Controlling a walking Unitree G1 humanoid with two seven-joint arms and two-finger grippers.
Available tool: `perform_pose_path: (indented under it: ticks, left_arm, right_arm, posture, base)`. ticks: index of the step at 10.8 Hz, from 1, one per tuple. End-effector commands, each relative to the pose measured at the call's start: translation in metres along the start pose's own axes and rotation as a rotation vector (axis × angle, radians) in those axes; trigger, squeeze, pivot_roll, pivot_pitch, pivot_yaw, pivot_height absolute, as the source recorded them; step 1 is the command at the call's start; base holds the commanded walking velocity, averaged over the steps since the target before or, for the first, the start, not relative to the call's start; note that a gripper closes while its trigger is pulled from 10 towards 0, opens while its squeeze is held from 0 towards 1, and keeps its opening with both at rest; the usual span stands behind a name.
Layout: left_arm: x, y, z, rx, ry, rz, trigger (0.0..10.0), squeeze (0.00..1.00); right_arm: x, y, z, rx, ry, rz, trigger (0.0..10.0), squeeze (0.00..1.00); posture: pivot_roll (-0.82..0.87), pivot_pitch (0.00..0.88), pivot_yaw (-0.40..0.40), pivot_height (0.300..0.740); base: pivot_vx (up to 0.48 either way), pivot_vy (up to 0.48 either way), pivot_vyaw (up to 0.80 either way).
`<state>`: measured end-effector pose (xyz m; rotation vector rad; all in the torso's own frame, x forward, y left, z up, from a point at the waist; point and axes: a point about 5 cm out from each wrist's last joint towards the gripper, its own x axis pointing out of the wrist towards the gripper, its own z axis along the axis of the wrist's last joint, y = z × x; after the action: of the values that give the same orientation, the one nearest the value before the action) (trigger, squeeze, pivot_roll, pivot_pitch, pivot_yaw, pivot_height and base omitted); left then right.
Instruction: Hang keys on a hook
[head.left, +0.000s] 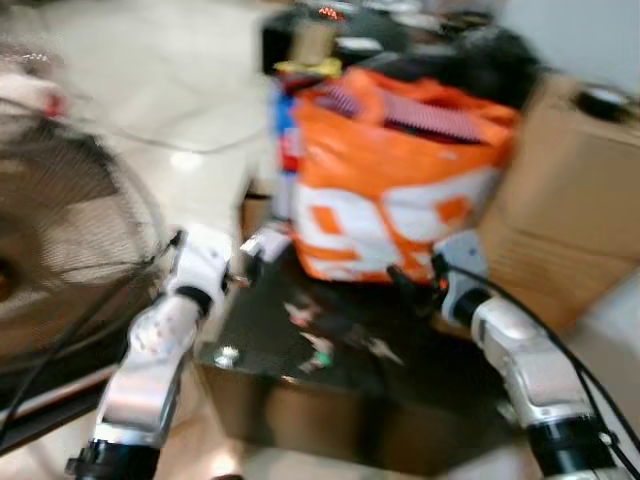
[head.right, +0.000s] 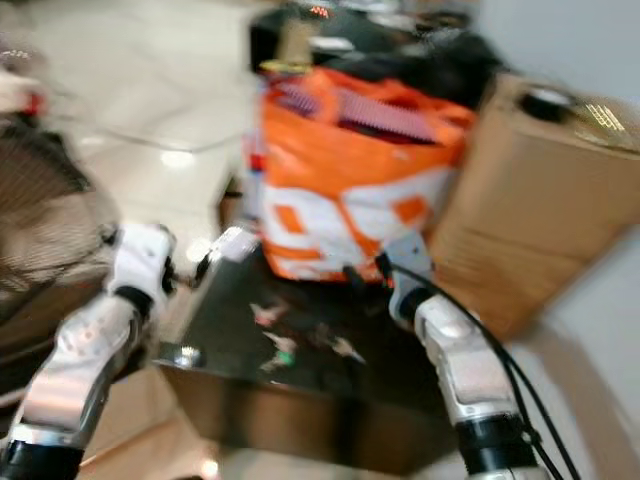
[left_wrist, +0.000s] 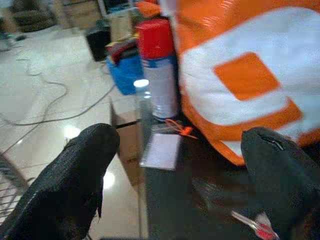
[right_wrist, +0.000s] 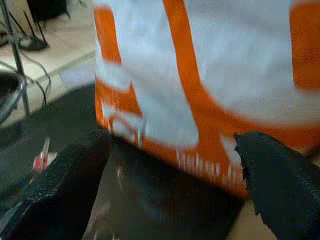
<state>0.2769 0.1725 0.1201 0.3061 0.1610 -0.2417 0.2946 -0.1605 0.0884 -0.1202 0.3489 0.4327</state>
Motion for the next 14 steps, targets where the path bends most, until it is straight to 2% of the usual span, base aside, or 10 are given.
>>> perform_pose_path:
  ticks: [1, 4, 5, 6, 8, 9, 10, 11, 12, 14]
  left_arm:
    - [-0.002, 0.001, -0.003, 0.013, 0.017, -0.022, 10.0, 0.0]
    - [-0.023, -0.009, -0.021, 0.132, 0.101, -0.26, 10.0, 0.0]
    - [-0.031, -0.008, -0.023, 0.162, 0.124, -0.298, 10.0, 0.0]
    - [-0.036, -0.007, -0.022, 0.171, 0.122, -0.33, 10.0, 0.0]
    - [-0.035, -0.009, -0.019, 0.176, 0.108, -0.38, 10.0, 0.0]
    - [-0.037, -0.013, -0.015, 0.179, 0.105, -0.428, 10.0, 0.0]
    - [-0.037, -0.016, -0.013, 0.188, 0.106, -0.471, 10.0, 0.0]
    - [-0.037, -0.019, -0.014, 0.195, 0.11, -0.515, 10.0, 0.0]
    - [-0.04, -0.022, -0.015, 0.196, 0.128, -0.559, 10.0, 0.0]
    - [-0.052, -0.022, -0.024, 0.207, 0.187, -0.602, 10.0, 0.0]
  right_arm:
    - [0.005, 0.003, 0.006, 0.009, 0.005, 0.021, 10.0, 1.0]
    - [0.022, 0.029, -0.007, 0.029, 0.107, 0.143, 10.0, 1.0]
    - [0.028, 0.037, -0.013, 0.032, 0.136, 0.169, 10.0, 1.0]
    - [0.038, 0.041, -0.022, 0.064, 0.189, 0.123, 10.0, 1.0]
    - [0.046, 0.051, -0.04, 0.056, 0.242, 0.105, 10.0, 1.0]
    - [0.048, 0.057, -0.047, 0.086, 0.255, 0.071, 10.0, 0.74]
    - [0.051, 0.061, -0.052, 0.118, 0.252, 0.034, 10.0, 0.0]
    - [0.051, 0.066, -0.055, 0.129, 0.236, 0.023, 10.0, 0.0]
    - [0.051, 0.075, -0.06, 0.091, 0.248, 0.062, 10.0, 0.0]
    - [0.055, 0.079, -0.063, 0.053, 0.231, 0.035, 10.0, 0.0]
  posture:
    - [0.0, 0.0, -0.089, 0.74]
    - [0.07, 0.0, -0.161, 0.74]
    - [0.07, 0.0, -0.153, 0.74]
    - [0.05, 0.0, -0.134, 0.74]
    - [0.04, 0.0, -0.088, 0.74]
    - [0.01, 0.0, -0.038, 0.74]
    - [-0.01, 0.0, -0.012, 0.74]
    - [-0.03, 0.0, 0.01, 0.74]
    - [-0.03, 0.013, 0.011, 0.74]
    - [-0.01, 0.043, -0.013, 0.74]
  base:
    - [0.0, 0.0, 0.0]
    - [0.0, 0.0, 0.0]
    - [0.0, 0.0, 0.0]
    - [0.0, 0.0, 0.0]
    - [0.0, 0.0, 0.0]
    - [0.0, 0.0, 0.0]
    - [0.0, 0.0, 0.0]
    - [0.0, 0.0, 0.0]
    - [0.0, 0.0, 0.0]
    - [0.0, 0.0, 0.0]
